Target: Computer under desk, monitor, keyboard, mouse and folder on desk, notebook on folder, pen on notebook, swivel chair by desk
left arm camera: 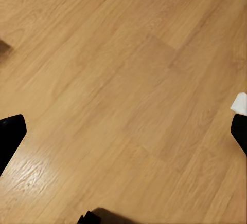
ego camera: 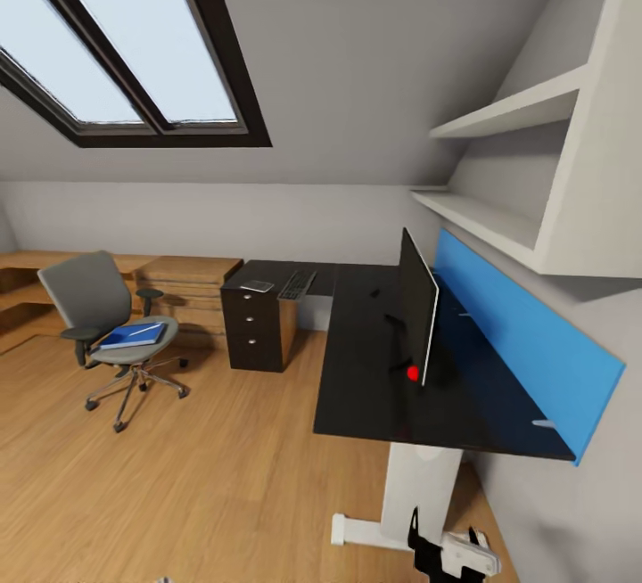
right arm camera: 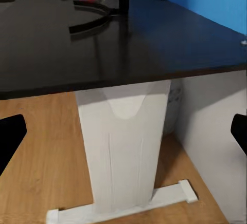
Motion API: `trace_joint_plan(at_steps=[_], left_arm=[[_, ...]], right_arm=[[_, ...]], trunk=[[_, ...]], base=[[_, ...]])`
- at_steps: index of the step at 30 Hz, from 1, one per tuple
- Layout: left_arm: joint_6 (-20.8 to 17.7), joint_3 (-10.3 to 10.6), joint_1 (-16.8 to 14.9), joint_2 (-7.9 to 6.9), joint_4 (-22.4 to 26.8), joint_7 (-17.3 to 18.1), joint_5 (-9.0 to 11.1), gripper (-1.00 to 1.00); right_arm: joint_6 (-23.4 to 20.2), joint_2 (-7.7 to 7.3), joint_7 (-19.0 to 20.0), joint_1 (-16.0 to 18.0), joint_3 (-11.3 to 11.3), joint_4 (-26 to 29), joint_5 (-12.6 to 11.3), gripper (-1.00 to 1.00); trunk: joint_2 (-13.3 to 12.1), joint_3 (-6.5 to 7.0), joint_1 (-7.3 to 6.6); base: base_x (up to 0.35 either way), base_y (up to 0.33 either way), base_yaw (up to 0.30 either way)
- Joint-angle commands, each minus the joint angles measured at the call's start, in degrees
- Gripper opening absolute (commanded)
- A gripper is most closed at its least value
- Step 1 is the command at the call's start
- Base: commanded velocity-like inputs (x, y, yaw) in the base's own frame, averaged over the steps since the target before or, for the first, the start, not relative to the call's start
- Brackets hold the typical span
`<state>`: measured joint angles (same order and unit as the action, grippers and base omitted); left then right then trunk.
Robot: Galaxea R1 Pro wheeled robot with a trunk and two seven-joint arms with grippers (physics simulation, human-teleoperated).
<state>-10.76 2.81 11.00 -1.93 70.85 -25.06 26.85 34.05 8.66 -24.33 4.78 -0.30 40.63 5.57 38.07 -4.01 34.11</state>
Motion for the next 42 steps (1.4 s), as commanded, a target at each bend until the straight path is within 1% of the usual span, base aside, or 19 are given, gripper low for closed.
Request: trace_joint_plan(at_steps=[1, 2, 6, 10, 11, 14, 17, 20, 21, 25, 27, 28, 31, 32, 36, 42], left_arm=[[-0.15, 0.18, -0.01, -0.08, 0.06, -0.44, 0.38, 1.00], [-0.15, 0.18, -0.01, -0.09, -0.53, -0.43, 0.41, 1.00], [-0.14, 0.24, -0.01, -0.09, -1.13, -0.43, 0.35, 1.00], [-0.14, 0.26, -0.01, -0.09, -1.18, -0.43, 0.28, 1.00], [-0.21, 0.31, -0.01, 0.01, -1.28, -0.40, 0.14, 1.00], [-0.20, 0.34, -0.01, 0.06, -1.52, -0.37, 0.03, 1.00], [-0.20, 0.36, -0.01, 0.15, -1.66, -0.37, -0.03, 1.00], [-0.17, 0.42, -0.01, 0.22, -1.94, -0.39, -0.04, 1.00], [-0.17, 0.46, -0.01, 0.27, -2.15, -0.39, -0.07, 1.00], [-0.19, 0.58, -0.01, 0.35, -2.45, -0.41, -0.11, 1.00], [-0.21, 0.60, -0.01, 0.35, -2.66, -0.38, -0.07, 1.00], [-0.22, 0.65, -0.01, 0.38, -3.62, -0.37, -0.10, 1.00], [-0.22, 0.69, -0.01, 0.42, -4.90, -0.38, -0.18, 1.00], [-0.21, 0.70, -0.01, 0.43, -5.34, -0.37, -0.20, 1.00], [-0.20, 0.71, -0.01, 0.43, -5.52, -0.37, -0.21, 1.00], [-0.20, 0.83, -0.01, 0.49, -5.63, -0.35, -0.25, 1.00]], right_arm=[[0.57, 0.00, -0.48, -0.05, 0.03, -0.65, 0.66, 1.00], [1.93, -0.17, -0.33, -0.18, 0.18, -3.16, 0.74, 1.00], [2.71, -0.22, 0.12, -0.21, 0.29, -6.52, 0.72, 1.00], [2.99, -0.22, 1.47, -0.21, 0.28, -7.13, 0.69, 1.00], [3.04, -0.22, 3.82, -0.16, 0.22, -8.96, 0.61, 1.00], [3.04, -0.22, 4.14, -0.14, 0.22, -9.48, 0.59, 1.00], [2.96, -0.27, 4.31, 0.02, 0.22, -11.36, 0.60, 1.00], [2.96, -0.30, 4.43, 0.73, 0.21, -15.49, 0.64, 1.00], [2.99, -0.30, 4.48, 1.44, 0.21, -17.21, 0.65, 1.00], [3.00, -0.37, 4.54, 3.48, 0.12, -20.29, 0.59, 1.00], [2.86, -0.54, 4.55, 4.07, 0.08, -21.02, 0.53, 1.00], [2.62, -0.85, 4.55, 4.42, 0.06, -21.59, 0.51, 1.00], [2.45, -1.02, 4.55, 4.89, 0.04, -22.54, 0.50, 1.00], [2.38, -1.07, 4.56, 5.60, 0.04, -23.64, 0.50, 1.00], [2.35, -1.09, 4.70, 5.98, 0.04, -24.37, 0.50, 1.00], [2.34, -1.10, 6.22, 6.09, 0.04, -24.67, 0.49, 1.00]], trunk=[[0.09, -0.09, 0.02], [0.09, -0.09, 0.02], [0.09, -0.09, 0.02], [0.09, -0.09, 0.02], [0.09, -0.09, 0.02], [0.09, -0.09, 0.02], [0.09, -0.09, 0.02], [0.09, -0.09, 0.02], [0.09, -0.09, 0.02], [0.09, -0.09, 0.02], [0.09, -0.09, 0.02], [0.09, -0.09, 0.02], [0.09, -0.09, 0.02], [0.09, -0.09, 0.02], [0.09, -0.09, 0.02], [0.09, -0.09, 0.02]], base=[[-0.093, 0.253, 0.000], [-0.111, 0.294, 0.000], [-0.114, 0.305, 0.000], [-0.115, 0.312, 0.000], [-0.034, 0.324, 0.000], [-0.017, 0.327, 0.000], [-0.003, 0.332, 0.000], [-0.001, 0.335, 0.000], [0.000, 0.337, 0.000], [0.000, 0.338, 0.000], [0.000, 0.338, 0.000], [0.019, 0.338, 0.000], [0.083, 0.333, 0.000], [0.146, 0.322, 0.000], [0.170, 0.316, 0.000], [0.226, 0.280, 0.000]])
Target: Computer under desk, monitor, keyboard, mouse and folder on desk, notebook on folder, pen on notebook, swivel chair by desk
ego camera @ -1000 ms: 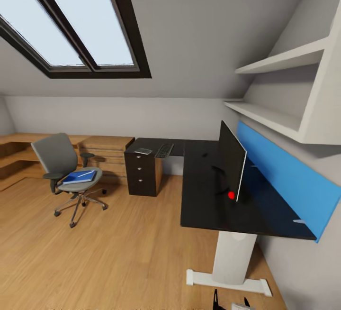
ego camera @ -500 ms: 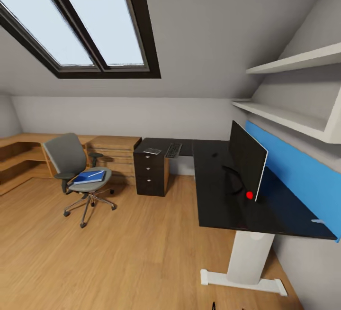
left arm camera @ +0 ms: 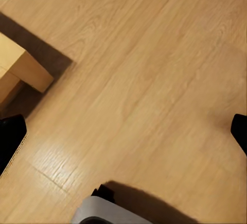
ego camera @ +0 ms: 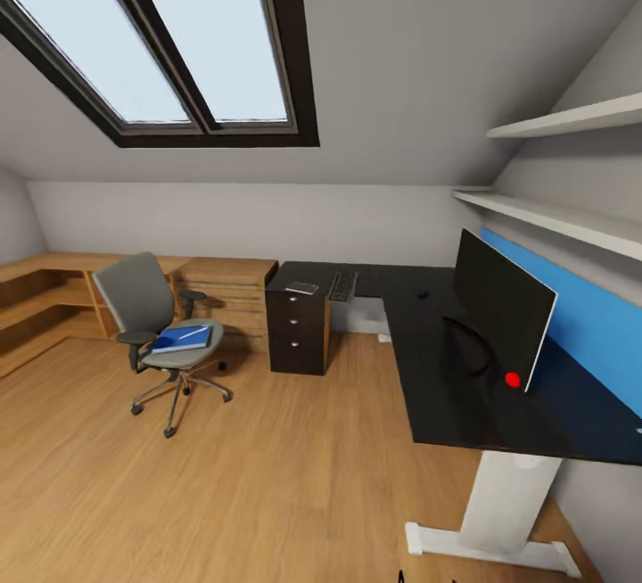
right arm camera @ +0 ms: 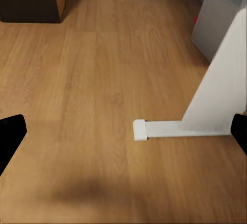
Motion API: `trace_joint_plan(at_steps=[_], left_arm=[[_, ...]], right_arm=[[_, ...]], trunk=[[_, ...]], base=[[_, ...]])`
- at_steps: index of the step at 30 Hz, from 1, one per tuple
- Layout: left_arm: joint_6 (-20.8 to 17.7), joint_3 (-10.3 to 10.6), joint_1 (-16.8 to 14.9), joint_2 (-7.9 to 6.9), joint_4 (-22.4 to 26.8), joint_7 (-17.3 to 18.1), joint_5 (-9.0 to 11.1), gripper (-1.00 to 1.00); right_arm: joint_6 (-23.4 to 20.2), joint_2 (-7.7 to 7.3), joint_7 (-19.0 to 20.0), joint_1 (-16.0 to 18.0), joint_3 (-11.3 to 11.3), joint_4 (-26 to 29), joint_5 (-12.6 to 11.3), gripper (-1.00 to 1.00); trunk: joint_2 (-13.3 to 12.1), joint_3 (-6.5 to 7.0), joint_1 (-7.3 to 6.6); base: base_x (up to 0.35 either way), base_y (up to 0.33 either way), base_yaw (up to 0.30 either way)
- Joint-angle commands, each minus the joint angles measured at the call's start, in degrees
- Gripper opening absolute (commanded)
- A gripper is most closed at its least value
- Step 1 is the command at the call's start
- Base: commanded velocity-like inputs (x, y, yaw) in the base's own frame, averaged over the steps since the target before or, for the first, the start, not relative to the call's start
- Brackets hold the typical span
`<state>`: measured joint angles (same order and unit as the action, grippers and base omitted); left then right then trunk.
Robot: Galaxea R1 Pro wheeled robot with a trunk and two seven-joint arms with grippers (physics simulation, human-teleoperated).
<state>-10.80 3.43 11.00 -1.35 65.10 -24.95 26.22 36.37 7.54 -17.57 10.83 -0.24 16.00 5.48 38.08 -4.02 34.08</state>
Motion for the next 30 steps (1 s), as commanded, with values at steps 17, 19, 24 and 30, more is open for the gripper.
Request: trace_joint_plan(at_steps=[17, 19, 24, 30], left_arm=[[-0.17, 0.26, -0.01, -0.05, 0.02, -0.45, 0.40, 1.00], [-0.18, 0.26, -0.01, -0.05, 0.02, -0.45, 0.41, 1.00], [-0.18, 0.26, -0.01, -0.05, 0.02, -0.45, 0.41, 1.00], [-0.13, 0.26, -0.01, -0.05, 0.02, -0.45, 0.41, 1.00]], right_arm=[[0.31, 0.02, 0.60, 0.06, -0.01, -0.12, 0.67, 1.00], [0.45, 0.02, 0.61, 0.06, 0.01, -0.14, 0.73, 1.00], [0.59, 0.02, 0.61, 0.06, 0.05, -0.18, 0.82, 1.00], [0.24, 0.02, 0.61, 0.06, 0.04, -0.18, 0.80, 1.00]], trunk=[[0.08, -0.09, 0.05], [0.08, -0.09, 0.05], [0.08, -0.09, 0.05], [0.08, -0.09, 0.05]], base=[[0.292, 0.210, 0.000], [0.312, 0.178, 0.000], [0.313, 0.174, 0.000], [0.316, 0.153, 0.000]])
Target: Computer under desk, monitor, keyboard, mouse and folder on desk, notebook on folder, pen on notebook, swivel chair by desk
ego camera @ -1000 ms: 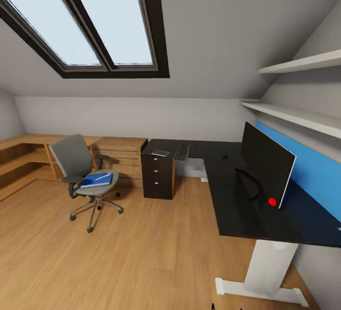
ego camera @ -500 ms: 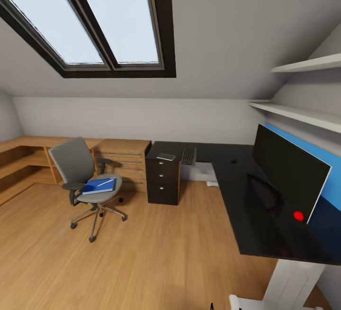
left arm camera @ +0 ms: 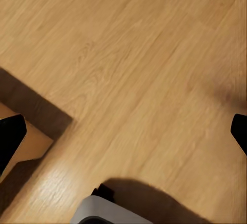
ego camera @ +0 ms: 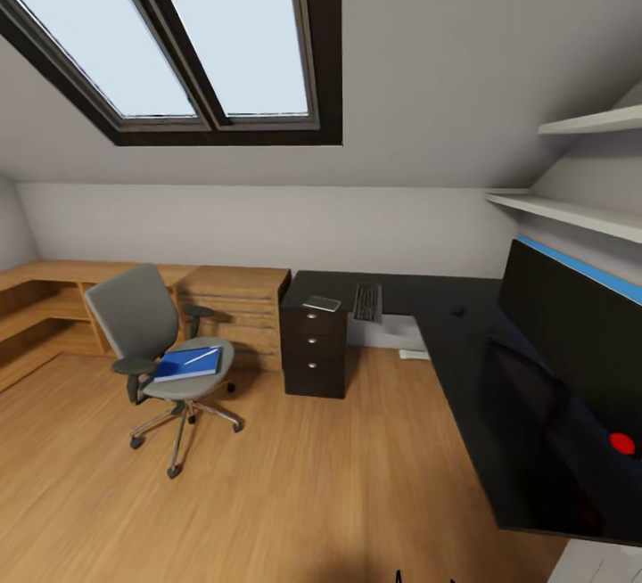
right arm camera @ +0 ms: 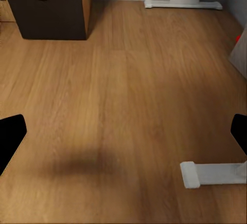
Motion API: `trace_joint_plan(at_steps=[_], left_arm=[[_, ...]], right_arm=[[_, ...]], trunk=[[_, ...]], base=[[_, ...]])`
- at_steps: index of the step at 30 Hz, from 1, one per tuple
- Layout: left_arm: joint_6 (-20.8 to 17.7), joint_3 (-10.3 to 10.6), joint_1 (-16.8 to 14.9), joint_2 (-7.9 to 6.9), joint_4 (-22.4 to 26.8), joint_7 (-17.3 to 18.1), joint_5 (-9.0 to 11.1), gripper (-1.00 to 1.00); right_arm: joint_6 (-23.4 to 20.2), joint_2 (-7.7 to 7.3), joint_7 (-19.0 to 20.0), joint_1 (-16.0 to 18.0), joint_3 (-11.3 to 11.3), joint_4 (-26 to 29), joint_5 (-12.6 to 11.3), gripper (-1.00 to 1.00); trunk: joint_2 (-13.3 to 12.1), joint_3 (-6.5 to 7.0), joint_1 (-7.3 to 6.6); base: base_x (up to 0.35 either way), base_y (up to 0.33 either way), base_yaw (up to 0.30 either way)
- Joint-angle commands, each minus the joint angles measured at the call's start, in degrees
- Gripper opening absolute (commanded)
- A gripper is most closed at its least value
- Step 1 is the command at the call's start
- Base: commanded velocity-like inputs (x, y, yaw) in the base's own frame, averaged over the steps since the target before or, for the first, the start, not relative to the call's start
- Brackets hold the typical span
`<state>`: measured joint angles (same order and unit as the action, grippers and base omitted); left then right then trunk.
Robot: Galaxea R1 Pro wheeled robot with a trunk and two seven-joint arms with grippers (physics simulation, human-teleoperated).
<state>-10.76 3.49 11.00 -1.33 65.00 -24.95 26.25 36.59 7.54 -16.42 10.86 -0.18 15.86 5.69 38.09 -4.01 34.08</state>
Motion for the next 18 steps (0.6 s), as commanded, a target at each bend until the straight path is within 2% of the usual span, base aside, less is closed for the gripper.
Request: trace_joint_plan(at_steps=[1, 18], left_arm=[[-0.16, 0.20, -0.01, -0.08, 0.12, -0.45, 0.38, 1.00], [-0.20, 0.20, -0.01, -0.08, 0.12, -0.45, 0.38, 1.00]], right_arm=[[0.03, 0.02, -0.55, 0.04, -0.01, -0.04, 0.58, 1.00], [0.49, 0.18, -0.55, 0.04, 0.00, 0.04, 0.31, 1.00]], trunk=[[0.07, -0.09, 0.05], [0.07, -0.09, 0.05]], base=[[0.324, 0.084, 0.000], [0.332, 0.009, 0.000]])
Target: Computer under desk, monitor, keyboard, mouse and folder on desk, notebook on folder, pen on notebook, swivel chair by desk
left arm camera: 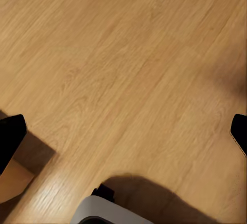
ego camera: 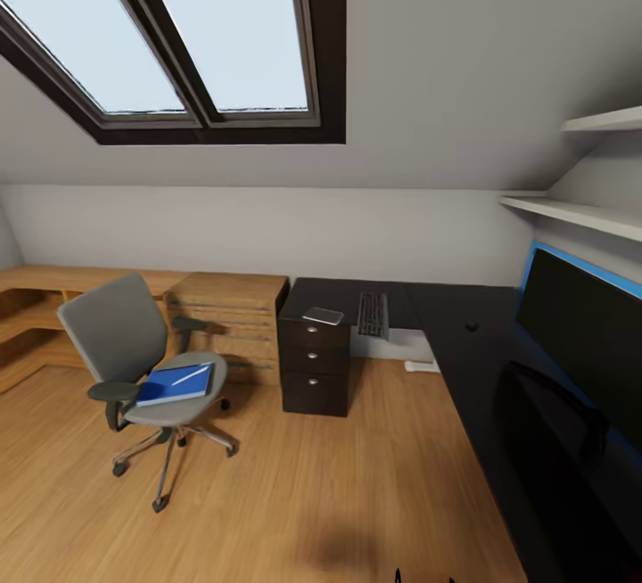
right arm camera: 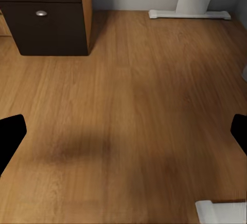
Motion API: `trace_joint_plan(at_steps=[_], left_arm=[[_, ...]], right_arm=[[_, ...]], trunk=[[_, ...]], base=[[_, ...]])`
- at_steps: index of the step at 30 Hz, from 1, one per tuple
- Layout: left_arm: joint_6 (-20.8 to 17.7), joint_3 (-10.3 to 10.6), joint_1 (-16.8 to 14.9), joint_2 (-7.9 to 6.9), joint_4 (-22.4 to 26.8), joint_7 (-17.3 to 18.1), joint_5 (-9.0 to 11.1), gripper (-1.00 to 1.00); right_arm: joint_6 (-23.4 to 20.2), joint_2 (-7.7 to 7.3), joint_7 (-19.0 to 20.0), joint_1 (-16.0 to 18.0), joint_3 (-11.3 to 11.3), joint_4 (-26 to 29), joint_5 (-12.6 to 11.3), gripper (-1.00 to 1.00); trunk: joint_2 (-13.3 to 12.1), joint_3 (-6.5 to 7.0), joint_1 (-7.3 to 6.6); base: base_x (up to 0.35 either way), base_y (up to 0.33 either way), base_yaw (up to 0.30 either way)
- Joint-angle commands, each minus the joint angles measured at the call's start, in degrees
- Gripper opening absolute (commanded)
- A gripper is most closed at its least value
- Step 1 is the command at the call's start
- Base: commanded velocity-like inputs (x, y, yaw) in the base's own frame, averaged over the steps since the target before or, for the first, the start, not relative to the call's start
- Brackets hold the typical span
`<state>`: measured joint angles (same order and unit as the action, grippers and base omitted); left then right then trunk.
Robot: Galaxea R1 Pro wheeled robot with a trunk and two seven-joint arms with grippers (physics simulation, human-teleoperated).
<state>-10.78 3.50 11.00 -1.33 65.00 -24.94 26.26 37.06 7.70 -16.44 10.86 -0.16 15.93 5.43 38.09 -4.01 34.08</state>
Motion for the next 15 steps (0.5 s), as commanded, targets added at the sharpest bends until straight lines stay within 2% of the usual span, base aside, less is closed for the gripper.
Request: trace_joint_plan(at_steps=[1, 7, 15], left_arm=[[-0.15, 0.19, -0.01, -0.07, 0.13, -0.46, 0.37, 1.00], [-0.14, 0.19, -0.01, -0.07, 0.13, -0.46, 0.37, 1.00], [-0.12, 0.19, -0.01, -0.07, 0.13, -0.46, 0.37, 1.00]], right_arm=[[0.02, 0.02, -0.50, 0.04, -0.02, -0.03, 0.56, 1.00], [0.03, 0.03, -0.38, 0.04, -0.02, -0.02, 0.54, 1.00], [-0.03, 0.03, 1.59, 0.04, -0.02, -0.02, 0.48, 1.00]], trunk=[[0.07, -0.08, 0.05], [0.07, 0.17, 0.05], [0.07, 0.59, 0.05]], base=[[0.333, 0.000, -0.016], [0.333, 0.000, -0.118], [0.334, 0.006, -0.226]])
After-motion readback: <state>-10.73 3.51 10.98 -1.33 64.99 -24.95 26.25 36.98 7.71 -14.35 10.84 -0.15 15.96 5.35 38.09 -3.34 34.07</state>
